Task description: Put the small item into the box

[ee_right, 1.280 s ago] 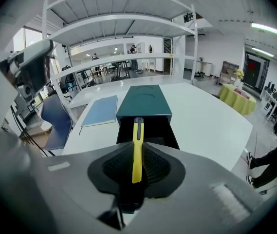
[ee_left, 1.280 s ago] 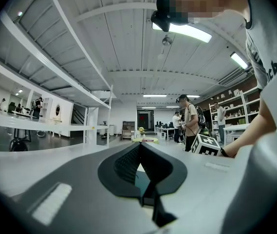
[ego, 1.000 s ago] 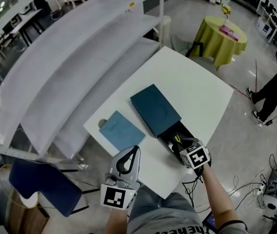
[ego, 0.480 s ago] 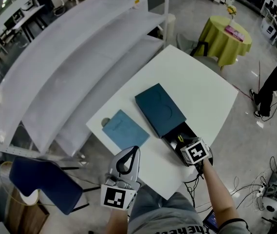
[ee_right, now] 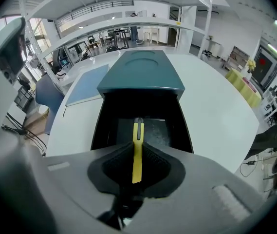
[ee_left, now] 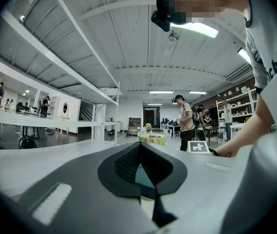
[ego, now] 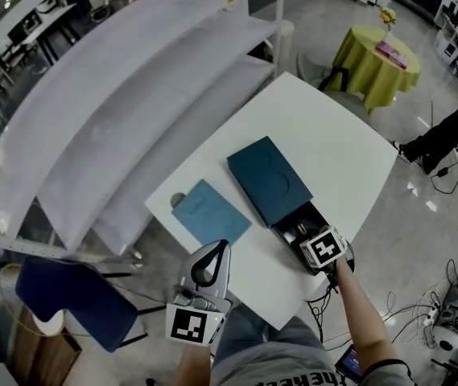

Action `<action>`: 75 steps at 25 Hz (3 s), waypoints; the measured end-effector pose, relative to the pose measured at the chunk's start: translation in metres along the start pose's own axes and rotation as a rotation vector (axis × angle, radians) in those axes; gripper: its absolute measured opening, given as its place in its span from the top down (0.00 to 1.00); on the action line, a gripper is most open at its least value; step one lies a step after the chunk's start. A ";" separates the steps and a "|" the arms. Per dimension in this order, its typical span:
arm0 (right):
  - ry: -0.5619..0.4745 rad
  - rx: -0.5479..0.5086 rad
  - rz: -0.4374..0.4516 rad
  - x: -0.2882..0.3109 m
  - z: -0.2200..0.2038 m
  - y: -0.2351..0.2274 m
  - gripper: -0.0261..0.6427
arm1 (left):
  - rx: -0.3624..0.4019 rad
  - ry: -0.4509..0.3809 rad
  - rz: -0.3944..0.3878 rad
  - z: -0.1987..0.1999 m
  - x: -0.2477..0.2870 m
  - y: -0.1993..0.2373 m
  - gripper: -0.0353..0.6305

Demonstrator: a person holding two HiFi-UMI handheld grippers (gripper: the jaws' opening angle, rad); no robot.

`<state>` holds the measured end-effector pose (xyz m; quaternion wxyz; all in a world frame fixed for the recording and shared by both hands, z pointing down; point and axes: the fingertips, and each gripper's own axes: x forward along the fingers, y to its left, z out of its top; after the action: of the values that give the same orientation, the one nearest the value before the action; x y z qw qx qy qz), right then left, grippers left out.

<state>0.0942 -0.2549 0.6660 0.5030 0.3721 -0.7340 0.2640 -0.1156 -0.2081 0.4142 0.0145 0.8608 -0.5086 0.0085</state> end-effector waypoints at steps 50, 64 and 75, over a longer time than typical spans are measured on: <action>-0.523 0.078 -0.015 -0.085 0.021 0.023 0.96 | 0.048 -0.022 -0.016 0.011 -0.005 -0.014 0.92; -0.787 0.070 -0.045 -0.163 0.021 0.043 0.96 | 0.075 -0.051 -0.035 0.024 -0.017 -0.043 0.93; -0.945 0.017 -0.076 -0.222 0.019 0.055 0.96 | 0.084 -0.058 -0.044 0.030 -0.025 -0.064 0.93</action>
<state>0.0871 -0.1747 0.4514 0.1199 0.4821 -0.8662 0.0532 -0.0714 -0.1561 0.3825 -0.0361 0.8714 -0.4892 0.0045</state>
